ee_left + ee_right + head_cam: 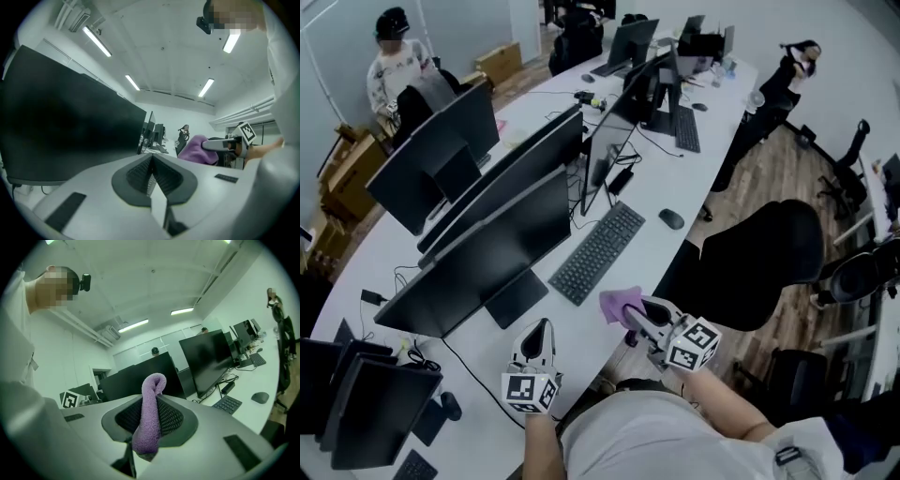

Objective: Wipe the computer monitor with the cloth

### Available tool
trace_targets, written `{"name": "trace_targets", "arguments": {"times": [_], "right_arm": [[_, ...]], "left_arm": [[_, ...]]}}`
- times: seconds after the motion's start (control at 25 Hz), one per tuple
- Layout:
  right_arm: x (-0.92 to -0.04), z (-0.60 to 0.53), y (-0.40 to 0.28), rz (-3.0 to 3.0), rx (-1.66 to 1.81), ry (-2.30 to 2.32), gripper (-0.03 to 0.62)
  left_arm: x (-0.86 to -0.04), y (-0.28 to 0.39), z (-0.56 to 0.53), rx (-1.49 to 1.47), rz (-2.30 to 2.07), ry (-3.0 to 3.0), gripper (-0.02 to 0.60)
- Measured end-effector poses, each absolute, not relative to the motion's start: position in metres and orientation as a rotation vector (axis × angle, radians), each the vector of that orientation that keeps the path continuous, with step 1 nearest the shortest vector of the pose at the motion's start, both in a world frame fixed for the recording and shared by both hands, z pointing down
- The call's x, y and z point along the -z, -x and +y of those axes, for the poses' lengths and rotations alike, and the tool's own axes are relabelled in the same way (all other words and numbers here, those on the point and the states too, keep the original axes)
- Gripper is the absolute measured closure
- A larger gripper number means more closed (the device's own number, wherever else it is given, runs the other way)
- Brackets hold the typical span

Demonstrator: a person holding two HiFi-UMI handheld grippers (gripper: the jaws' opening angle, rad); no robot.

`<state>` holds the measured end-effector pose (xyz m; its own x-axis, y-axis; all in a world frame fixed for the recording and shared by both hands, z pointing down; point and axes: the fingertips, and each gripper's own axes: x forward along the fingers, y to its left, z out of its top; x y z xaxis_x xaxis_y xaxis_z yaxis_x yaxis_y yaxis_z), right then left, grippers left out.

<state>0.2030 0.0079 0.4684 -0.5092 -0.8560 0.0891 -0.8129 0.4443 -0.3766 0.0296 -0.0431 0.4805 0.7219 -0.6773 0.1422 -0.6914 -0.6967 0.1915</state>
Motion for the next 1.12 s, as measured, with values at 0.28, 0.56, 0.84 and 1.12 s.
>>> {"name": "trace_targets", "arguments": {"times": [0.28,0.56,0.84,1.12], "right_arm": [[-0.468,-0.058,-0.152,2.717,0.534,1.388,0.508],[-0.46,-0.087,-0.104,2.85,0.501,1.189,0.508],[-0.442,-0.114,-0.071,2.934,0.449,0.956,0.508],[-0.406,-0.138,-0.041,2.944,0.374,0.738,0.508]], "left_arm": [[-0.492,0.024,-0.077,-0.066,-1.22,-2.59,0.581],[-0.493,0.063,-0.078,-0.065,-1.392,-2.496,0.58],[-0.476,0.089,-0.072,-0.085,-1.589,-2.413,0.58],[-0.453,0.108,-0.066,-0.069,-1.76,-2.326,0.58]]}}
